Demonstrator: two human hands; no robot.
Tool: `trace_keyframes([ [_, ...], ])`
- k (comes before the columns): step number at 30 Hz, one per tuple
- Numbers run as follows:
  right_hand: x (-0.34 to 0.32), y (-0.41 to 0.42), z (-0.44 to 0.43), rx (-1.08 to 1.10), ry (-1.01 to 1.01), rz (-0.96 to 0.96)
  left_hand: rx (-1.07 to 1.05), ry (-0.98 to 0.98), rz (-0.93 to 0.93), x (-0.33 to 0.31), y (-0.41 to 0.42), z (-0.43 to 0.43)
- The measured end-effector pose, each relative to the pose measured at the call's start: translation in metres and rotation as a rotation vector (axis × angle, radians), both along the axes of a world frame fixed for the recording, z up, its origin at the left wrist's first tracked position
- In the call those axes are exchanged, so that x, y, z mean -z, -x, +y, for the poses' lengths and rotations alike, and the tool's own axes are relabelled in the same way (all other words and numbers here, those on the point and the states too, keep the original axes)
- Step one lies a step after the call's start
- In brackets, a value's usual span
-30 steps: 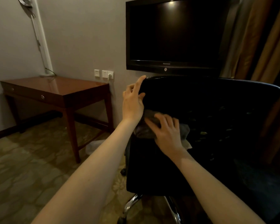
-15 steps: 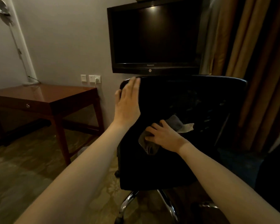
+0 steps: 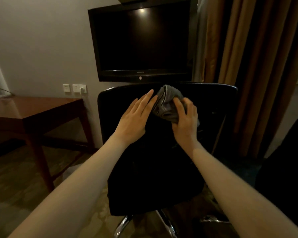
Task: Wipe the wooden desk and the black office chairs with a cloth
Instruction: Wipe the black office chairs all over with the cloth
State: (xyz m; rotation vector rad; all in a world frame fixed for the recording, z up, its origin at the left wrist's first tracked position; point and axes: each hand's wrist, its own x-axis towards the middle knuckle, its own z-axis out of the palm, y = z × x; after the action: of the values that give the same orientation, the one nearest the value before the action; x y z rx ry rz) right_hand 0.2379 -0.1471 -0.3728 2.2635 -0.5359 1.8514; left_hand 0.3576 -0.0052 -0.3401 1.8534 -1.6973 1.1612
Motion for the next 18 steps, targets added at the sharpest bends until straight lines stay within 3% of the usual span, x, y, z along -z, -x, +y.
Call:
trace_keyframes([
  [2,0.022,-0.012,-0.001,0.014,-0.004,0.039,0.008,0.012,-0.020,0.006,-0.003,-0.003],
  [6,0.070,-0.019,-0.003,0.008,0.214,0.384,0.045,-0.166,-0.238,0.031,-0.002,-0.008],
  [9,0.088,-0.013,-0.008,-0.079,0.266,0.563,0.042,-0.176,-0.220,0.052,0.002,-0.010],
  [13,0.074,-0.002,-0.008,-0.182,0.174,0.514,0.098,-0.191,-0.002,0.062,0.014,-0.008],
  [15,0.054,0.010,-0.011,-0.237,0.142,0.431,0.056,-0.209,-0.002,0.056,0.024,-0.010],
  [18,0.016,0.026,-0.011,-0.311,0.057,0.188,0.116,-0.071,-0.005,0.027,0.040,-0.024],
])
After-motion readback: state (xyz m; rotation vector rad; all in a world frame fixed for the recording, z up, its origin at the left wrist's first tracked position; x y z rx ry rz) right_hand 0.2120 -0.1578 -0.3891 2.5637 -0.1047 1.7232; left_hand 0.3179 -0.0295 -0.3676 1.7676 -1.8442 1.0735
